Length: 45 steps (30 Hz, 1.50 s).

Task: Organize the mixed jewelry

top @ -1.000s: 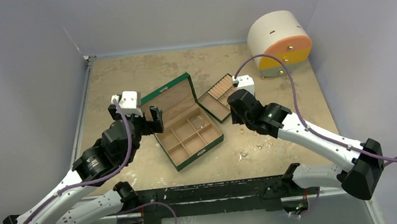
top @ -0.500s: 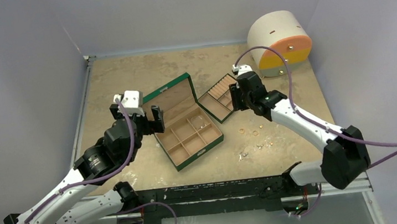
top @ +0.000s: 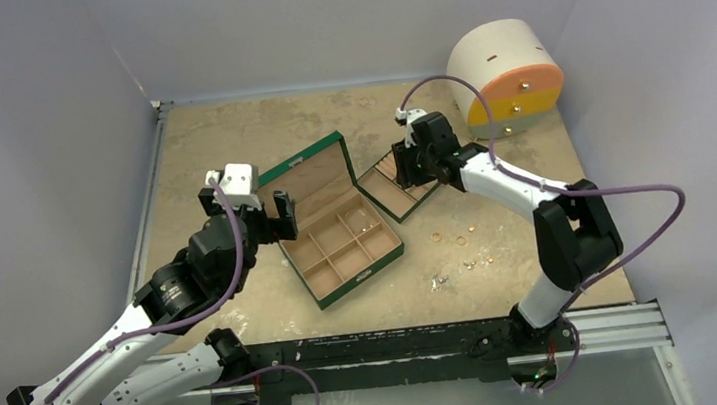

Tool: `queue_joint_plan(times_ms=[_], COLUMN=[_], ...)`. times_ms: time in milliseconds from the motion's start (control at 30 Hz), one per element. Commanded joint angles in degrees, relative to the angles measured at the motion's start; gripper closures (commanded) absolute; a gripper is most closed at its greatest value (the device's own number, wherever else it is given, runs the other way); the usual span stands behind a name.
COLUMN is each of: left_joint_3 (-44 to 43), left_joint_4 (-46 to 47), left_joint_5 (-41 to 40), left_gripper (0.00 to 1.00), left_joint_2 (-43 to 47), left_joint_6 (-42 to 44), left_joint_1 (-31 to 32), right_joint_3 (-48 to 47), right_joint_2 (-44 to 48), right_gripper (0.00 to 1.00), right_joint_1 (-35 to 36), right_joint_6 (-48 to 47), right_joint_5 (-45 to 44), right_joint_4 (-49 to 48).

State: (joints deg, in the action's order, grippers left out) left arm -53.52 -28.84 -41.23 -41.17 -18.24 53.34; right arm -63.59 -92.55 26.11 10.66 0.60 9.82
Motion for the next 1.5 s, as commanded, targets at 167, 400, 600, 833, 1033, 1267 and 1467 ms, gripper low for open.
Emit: queue_joint_plan(times_ms=[167, 400, 600, 833, 1033, 1267, 1467], left_joint_3=[0.21, 0.21, 0.21, 0.22, 0.23, 0.13, 0.16], left_joint_4=[1.50, 1.46, 1.51, 1.41, 1.40, 1.36, 1.34], left_joint_5=[-1.22, -1.17, -1.10, -1.13, -1.12, -1.04, -1.04], left_gripper=[0.08, 0.08, 0.08, 0.08, 0.08, 0.08, 0.08], left_joint_2=[0.47, 0.22, 0.27, -0.05, -0.05, -0.31, -0.40], left_joint_6=[0.84, 0.84, 0.84, 0.88, 0.92, 0.93, 0.92], left_joint_1=[0.11, 0.10, 0.10, 0.11, 0.14, 0.15, 0.15], right_joint_3=[-5.74, -7.38, -9.05, -10.22, -10.42, -10.53, -10.26], right_joint_2=[-6.90, -10.62, -13.92, -15.68, -16.80, -17.69, -17.83], right_gripper=[0.54, 0.55, 0.56, 0.60, 0.65, 0.73, 0.84], right_joint_1=[-0.52, -0.54, -0.65, -0.76, -0.73, -0.77, -0.71], right_joint_6=[-2.74, -2.82, -3.01, -3.49, -3.84, -4.62, -5.12], right_joint_5=[4.25, 5.65, 3.86, 2.67, 1.83, 1.90, 1.30], right_joint_4=[-2.88, -2.93, -2.04, -2.05, -2.18, -1.87, -1.91])
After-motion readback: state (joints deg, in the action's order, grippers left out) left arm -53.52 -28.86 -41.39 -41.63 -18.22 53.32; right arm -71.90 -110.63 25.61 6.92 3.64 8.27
